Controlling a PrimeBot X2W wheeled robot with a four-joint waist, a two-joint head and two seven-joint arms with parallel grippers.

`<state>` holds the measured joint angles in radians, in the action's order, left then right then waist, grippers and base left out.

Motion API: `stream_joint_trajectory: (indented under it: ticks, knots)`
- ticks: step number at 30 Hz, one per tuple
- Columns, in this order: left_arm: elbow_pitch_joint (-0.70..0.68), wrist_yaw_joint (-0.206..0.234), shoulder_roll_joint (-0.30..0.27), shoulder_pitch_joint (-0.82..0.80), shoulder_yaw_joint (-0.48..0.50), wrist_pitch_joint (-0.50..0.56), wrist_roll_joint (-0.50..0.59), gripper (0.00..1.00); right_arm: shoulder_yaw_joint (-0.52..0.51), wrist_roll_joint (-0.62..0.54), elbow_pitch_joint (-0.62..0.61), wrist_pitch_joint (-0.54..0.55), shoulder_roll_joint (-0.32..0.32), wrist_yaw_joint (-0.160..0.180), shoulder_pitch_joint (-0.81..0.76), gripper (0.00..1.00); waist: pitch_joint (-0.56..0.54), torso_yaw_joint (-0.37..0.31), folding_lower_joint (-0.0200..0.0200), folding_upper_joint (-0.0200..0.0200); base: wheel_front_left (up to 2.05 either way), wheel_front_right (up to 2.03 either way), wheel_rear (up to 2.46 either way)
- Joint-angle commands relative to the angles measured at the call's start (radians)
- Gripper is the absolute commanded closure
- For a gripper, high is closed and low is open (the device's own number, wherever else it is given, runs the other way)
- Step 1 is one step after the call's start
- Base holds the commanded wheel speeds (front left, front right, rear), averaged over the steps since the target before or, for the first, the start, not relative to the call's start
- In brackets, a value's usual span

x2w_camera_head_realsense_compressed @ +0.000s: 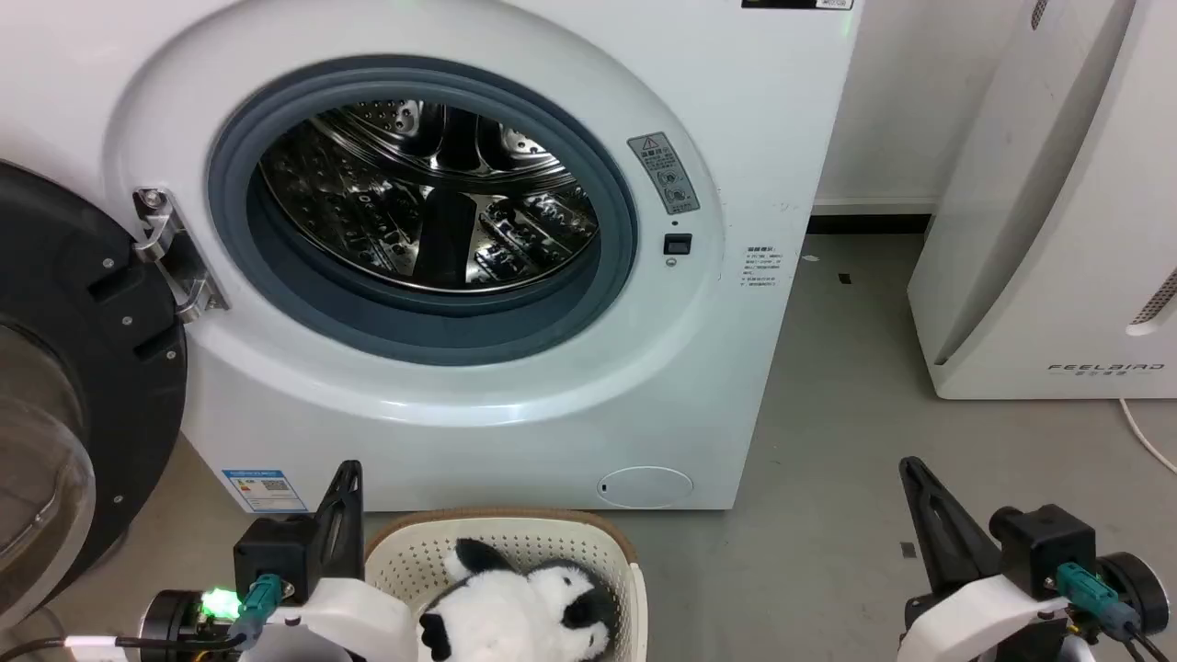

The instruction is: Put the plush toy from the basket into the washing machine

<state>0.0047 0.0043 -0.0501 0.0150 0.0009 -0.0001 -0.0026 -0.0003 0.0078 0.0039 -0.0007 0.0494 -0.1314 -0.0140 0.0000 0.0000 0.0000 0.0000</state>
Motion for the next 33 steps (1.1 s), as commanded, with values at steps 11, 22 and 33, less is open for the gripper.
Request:
stream_joint_trajectory:
  ticks: [11, 22, 33]
  knots:
    - [-0.005, -0.004, 0.0, -0.015, -0.001, 0.0, 0.003, 1.0, 0.0, -0.008, -0.004, 0.001, 0.001, 0.001, 0.014, 1.0, 0.0, 0.0, 0.0, 0.0, 0.0, 0.0, 0.0]
    - [0.0, 0.0, 0.0, 0.0, 0.0, 0.0, 0.0, 0.0, 0.0, 0.0, 0.0, 0.0, 0.0, 0.0, 0.0, 0.0, 0.0, 0.0, 0.0, 0.0, 0.0, 0.0, 0.0]
    - [0.01, 0.013, 0.0, -0.011, -0.013, -0.02, -0.005, 0.0, -0.019, 0.03, -0.006, -0.02, 0.0, 0.0, 0.001, 0.0, 0.007, -0.001, 0.0, 0.0, 0.0, 0.0, 0.0]
